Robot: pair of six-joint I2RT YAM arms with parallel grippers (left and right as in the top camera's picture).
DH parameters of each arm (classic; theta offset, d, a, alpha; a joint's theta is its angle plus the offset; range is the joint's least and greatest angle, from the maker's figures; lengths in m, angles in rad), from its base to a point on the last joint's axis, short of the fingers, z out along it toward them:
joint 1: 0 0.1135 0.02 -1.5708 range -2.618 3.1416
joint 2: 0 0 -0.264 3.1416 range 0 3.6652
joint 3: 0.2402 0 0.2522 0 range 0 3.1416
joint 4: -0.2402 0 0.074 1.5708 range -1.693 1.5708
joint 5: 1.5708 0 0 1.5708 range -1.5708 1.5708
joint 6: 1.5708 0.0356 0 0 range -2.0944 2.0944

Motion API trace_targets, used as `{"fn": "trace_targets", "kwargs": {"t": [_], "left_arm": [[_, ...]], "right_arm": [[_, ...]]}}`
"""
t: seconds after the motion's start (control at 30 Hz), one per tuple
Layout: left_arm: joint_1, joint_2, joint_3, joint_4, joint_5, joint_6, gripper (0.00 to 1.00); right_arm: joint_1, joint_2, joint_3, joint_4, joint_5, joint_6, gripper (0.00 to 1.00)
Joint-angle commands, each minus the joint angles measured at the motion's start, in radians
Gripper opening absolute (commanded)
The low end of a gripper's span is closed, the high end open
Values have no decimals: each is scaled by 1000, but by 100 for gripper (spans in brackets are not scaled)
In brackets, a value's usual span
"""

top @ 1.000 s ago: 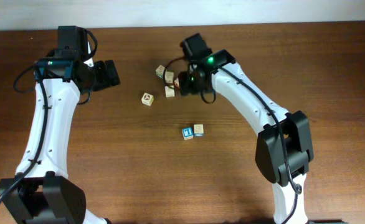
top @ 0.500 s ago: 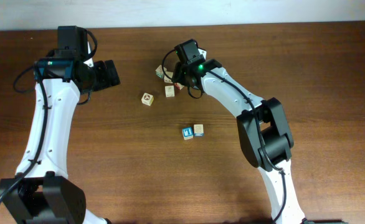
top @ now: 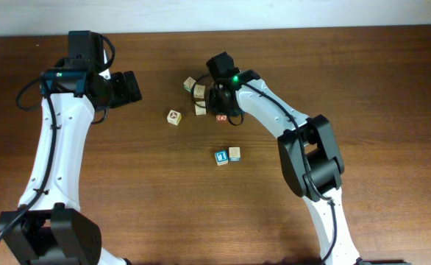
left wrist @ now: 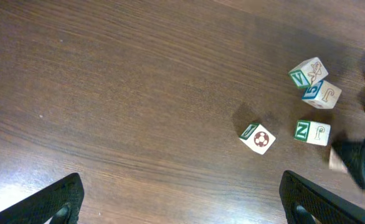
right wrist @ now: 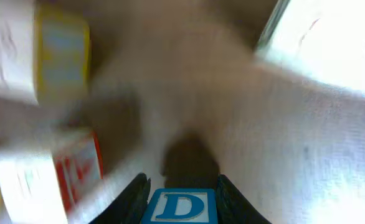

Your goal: Rotate 3 blocks

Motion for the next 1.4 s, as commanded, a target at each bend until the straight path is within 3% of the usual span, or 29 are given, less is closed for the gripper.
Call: {"fn": "trace_targets", "kwargs": {"t": [0.0,0.2,0.4,0.53,0.67,0.73,0.83,1.07,1.13,1.23,1.37], "left_arm": [[0,5,15,0,-11,-10,99],[1,5,15,0,-11,-10,99],[0,5,15,0,-11,-10,99],[0,5,15,0,-11,-10,99],[0,5,15,0,-11,-10,99],[0,5,15,0,-11,-10,99],[0,5,15,0,-11,-10,99],[0,5,15,0,-11,-10,99],[0,5,15,0,-11,-10,99],[1,5,15,0,-11,-10,99],[0,5,15,0,-11,-10,99]], "right_arm": [[13,-117,18,-115,-167,-203,29],[148,-160,10,-333,-193,-234,28],[271,-160,-142,-253,163,11,26],[259,-159,-258,-132,194,10,26],[246,-159,-267,-119,203,10,27],[234,-159,-266,-137,171,10,37],[230,-160,-254,-162,66,9,42],[220,-161,115,-472,45,-22,42],[193,-163,161,-558,45,-21,35],[112,-162,64,-633,146,-22,35],[-47,-162,-96,-543,130,-124,34]]}}
